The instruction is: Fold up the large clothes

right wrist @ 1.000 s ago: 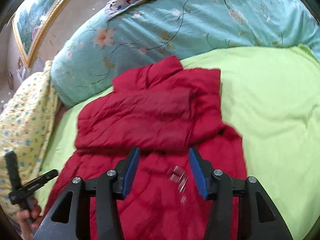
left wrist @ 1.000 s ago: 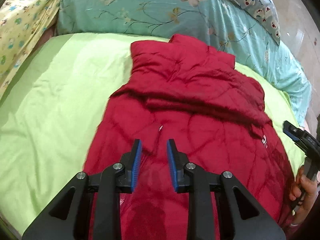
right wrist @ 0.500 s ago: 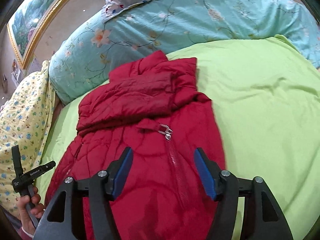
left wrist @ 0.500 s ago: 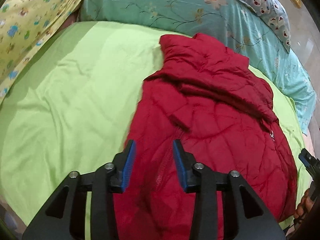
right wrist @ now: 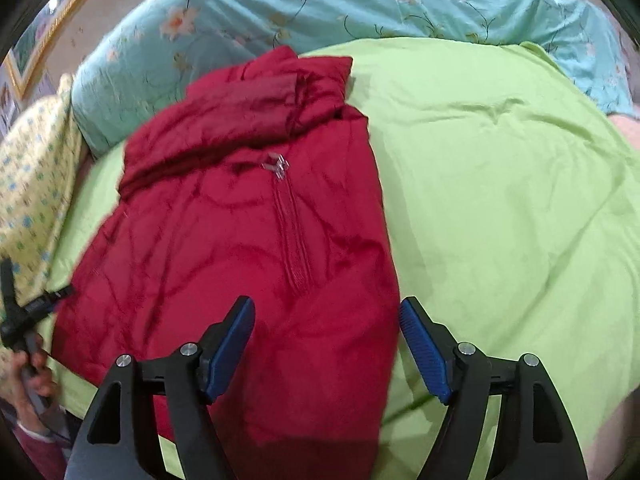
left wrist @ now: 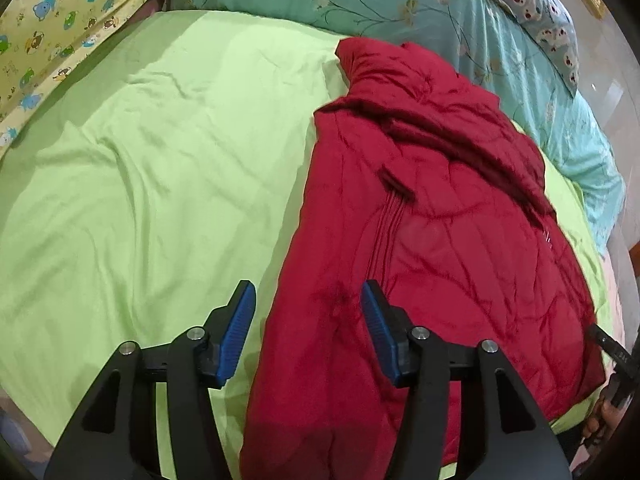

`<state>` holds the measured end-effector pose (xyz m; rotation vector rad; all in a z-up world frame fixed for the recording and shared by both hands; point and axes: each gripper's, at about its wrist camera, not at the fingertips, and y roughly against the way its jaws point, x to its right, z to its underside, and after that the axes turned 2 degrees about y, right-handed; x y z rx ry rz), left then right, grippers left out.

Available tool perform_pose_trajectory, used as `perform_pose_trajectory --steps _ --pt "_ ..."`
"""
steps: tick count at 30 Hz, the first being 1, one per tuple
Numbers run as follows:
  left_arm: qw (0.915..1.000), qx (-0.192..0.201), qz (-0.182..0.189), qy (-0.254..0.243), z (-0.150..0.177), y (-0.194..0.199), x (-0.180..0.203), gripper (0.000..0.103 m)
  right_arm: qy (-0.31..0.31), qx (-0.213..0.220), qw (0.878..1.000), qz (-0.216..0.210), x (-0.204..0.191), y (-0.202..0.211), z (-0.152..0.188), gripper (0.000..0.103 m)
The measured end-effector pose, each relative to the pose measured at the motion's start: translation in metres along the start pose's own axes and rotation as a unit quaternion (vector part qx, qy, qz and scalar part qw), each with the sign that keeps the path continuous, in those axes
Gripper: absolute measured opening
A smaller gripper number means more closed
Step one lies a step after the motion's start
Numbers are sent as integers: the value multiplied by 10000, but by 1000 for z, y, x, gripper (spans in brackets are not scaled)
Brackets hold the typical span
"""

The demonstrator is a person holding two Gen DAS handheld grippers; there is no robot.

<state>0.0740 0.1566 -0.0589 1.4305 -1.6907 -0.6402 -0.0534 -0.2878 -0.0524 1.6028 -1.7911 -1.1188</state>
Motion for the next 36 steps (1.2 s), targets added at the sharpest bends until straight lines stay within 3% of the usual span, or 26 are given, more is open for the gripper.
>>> perform_pose_trajectory --steps 6,9,12,16,24,28,31,36 --pt "9999 -65 72 -57 9 1 -13 54 110 -333 9991 -241 8 3 16 73" --pt "9997 -132 191 -62 12 -2 -18 55 187 -451 9981 -387 9 4 23 47" --pt "9992 -202 352 -11 15 -4 -22 55 114 -451 9974 -541 15 8 25 37" --pt "9969 -401 679 22 19 -8 -25 56 -45 -490 9960 -750 18 8 23 39" --pt "9908 -752 1092 -282 24 -18 -12 55 174 -590 9954 -737 6 -4 22 40" --pt "9878 -748 1271 -507 27 -14 -4 27 205 -522 9948 -848 7 -2 21 32" --pt "9882 -570 1251 -680 29 -4 2 19 191 -370 9940 -1014 8 5 22 26" --pt "9886 -442 1312 -595 28 11 1 16 118 -228 9911 -1304 11 19 22 23"
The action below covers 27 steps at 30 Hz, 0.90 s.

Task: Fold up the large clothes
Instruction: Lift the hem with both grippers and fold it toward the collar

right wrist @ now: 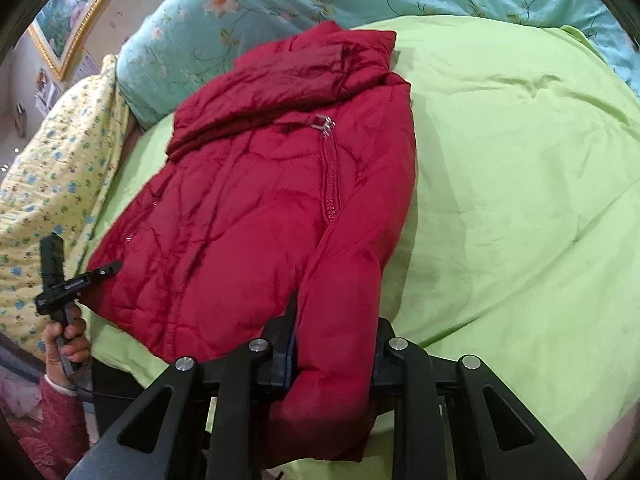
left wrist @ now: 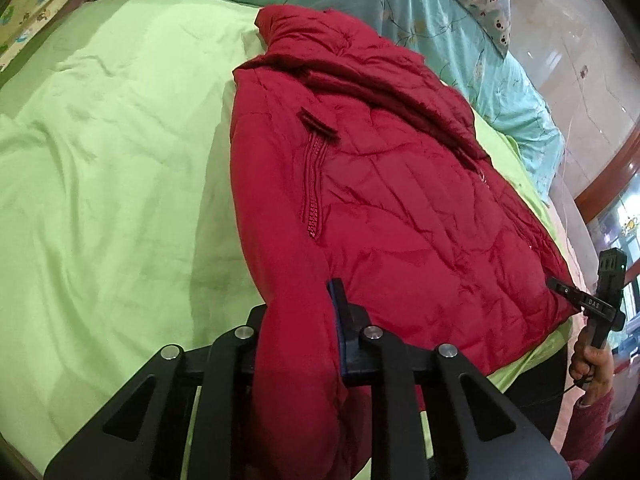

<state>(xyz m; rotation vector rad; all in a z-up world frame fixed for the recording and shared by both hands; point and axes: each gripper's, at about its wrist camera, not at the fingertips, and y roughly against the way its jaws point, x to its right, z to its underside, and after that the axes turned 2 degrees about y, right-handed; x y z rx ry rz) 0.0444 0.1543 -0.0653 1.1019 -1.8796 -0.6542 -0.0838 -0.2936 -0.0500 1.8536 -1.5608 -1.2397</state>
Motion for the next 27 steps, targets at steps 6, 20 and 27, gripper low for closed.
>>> perform_pose_trajectory --steps 6,20,27 --pt "9991 243 348 51 2 29 7 15 -62 331 9960 -826 -3 29 -3 21" --pt "9897 1024 984 -156 -69 73 36 15 -280 1385 9776 -1559 12 58 -68 21" --pt "9849 1216 1206 249 -111 70 29 16 -243 1791 9751 -1288 8 59 -112 20"
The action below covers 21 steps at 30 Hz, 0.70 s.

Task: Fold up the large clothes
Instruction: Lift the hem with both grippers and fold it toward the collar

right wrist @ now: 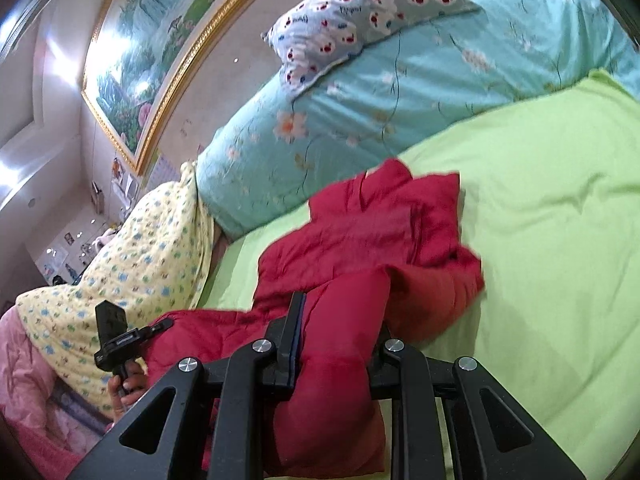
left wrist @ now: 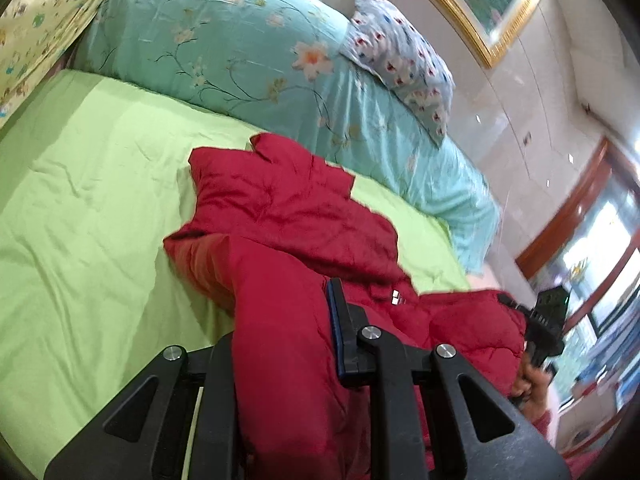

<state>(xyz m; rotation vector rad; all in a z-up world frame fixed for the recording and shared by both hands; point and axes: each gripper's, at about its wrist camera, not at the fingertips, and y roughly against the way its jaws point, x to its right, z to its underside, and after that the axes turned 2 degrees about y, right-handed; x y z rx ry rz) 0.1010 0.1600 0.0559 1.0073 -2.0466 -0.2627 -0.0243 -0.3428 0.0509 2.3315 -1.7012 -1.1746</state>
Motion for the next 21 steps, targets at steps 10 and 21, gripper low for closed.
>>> perform_pose_trajectory --steps 10,21 --pt "9978 257 -199 570 -59 -41 -10 16 -179 257 9985 451 19 -41 -55 20" --pt "9938 144 -418 1017 -99 -98 -40 16 -555 100 9962 668 56 -89 -87 22"
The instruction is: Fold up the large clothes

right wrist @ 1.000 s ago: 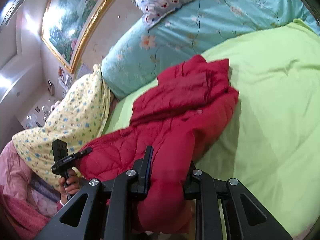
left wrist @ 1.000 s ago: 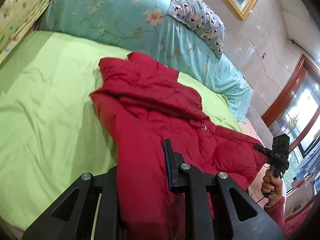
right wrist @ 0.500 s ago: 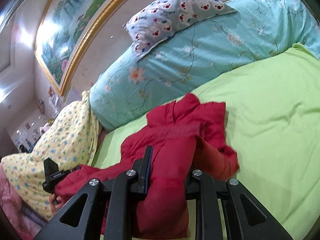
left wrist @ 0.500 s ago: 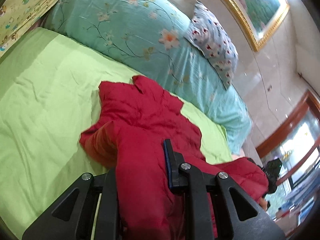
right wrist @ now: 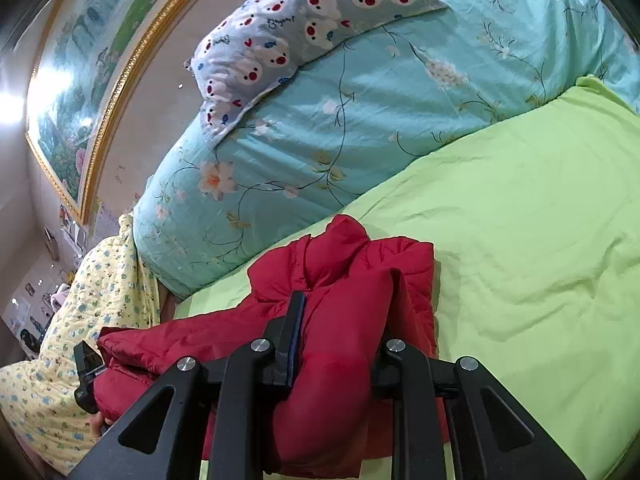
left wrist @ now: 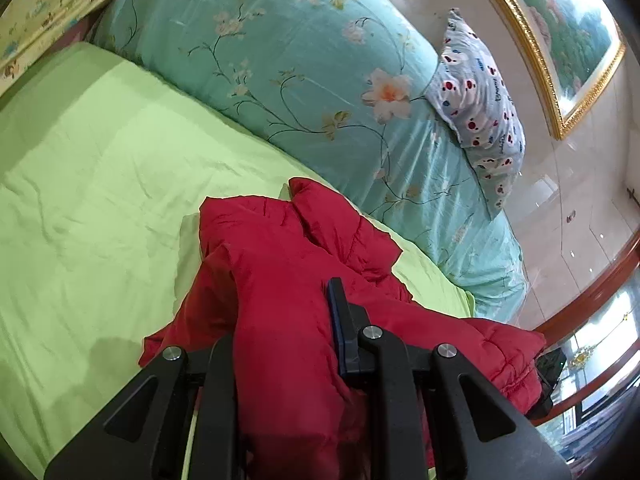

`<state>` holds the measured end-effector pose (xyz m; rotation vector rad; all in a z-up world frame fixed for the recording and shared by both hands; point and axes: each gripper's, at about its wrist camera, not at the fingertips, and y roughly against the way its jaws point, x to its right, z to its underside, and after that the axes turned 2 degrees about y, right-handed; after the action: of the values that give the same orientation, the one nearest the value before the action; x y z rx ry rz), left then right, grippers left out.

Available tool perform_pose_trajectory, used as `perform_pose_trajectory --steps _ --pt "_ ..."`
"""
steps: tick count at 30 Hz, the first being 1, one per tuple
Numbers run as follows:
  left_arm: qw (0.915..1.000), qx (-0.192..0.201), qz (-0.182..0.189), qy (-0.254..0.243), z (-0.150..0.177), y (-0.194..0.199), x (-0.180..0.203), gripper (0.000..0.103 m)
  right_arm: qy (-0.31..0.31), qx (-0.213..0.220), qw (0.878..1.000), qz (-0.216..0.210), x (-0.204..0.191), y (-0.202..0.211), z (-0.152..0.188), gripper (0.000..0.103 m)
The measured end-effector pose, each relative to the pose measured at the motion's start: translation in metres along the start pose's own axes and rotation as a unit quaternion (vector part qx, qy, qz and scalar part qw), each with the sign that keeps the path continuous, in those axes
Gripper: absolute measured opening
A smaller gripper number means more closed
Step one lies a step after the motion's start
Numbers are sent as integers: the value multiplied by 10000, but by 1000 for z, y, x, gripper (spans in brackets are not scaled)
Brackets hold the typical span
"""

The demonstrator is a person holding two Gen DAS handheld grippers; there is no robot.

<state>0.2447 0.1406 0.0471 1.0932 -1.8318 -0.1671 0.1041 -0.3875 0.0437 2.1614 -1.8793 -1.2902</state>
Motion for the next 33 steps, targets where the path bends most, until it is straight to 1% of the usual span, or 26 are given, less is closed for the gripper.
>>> perform_pose_trajectory --steps 11,20,26,30,33 --pt "9993 -302 -218 88 -15 -28 -5 16 45 -191 9992 344 0 -27 -13 22" --pt "9974 -570 -436 115 -23 -53 -11 17 205 -358 9971 645 3 -48 -17 22" --pt "9959 -696 -533 214 -27 -69 -16 17 197 -450 9957 787 10 -64 -20 22" --pt "9950 -766 -543 327 -33 -81 -21 18 142 -505 9945 901 16 -79 -23 22" --pt "9946 -779 -455 506 -36 -92 -29 19 53 -530 9938 980 22 -94 -25 22"
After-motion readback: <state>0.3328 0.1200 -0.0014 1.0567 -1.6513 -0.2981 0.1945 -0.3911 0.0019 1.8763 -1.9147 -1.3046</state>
